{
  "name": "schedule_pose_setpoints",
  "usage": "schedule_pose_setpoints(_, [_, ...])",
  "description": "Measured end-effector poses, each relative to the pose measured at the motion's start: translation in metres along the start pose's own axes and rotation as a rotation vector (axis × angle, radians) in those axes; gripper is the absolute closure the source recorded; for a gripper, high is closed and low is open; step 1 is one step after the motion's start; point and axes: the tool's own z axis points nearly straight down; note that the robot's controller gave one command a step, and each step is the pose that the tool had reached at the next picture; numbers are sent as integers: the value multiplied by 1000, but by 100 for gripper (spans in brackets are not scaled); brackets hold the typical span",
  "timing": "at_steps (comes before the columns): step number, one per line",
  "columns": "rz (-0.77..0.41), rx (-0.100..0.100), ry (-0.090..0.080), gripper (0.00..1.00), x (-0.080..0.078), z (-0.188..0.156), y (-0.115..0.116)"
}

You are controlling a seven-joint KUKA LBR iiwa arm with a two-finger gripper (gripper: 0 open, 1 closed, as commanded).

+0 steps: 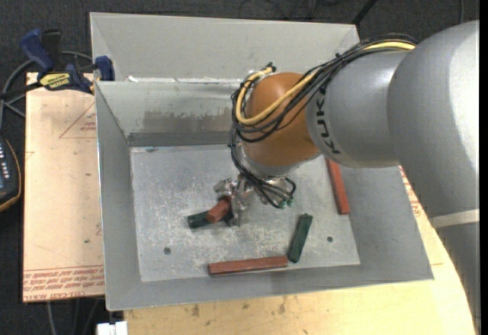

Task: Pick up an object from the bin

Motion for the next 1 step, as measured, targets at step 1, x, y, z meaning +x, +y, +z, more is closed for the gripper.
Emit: schedule_pose_setpoints(1, [-310, 3, -8, 100, -43, -139, 8])
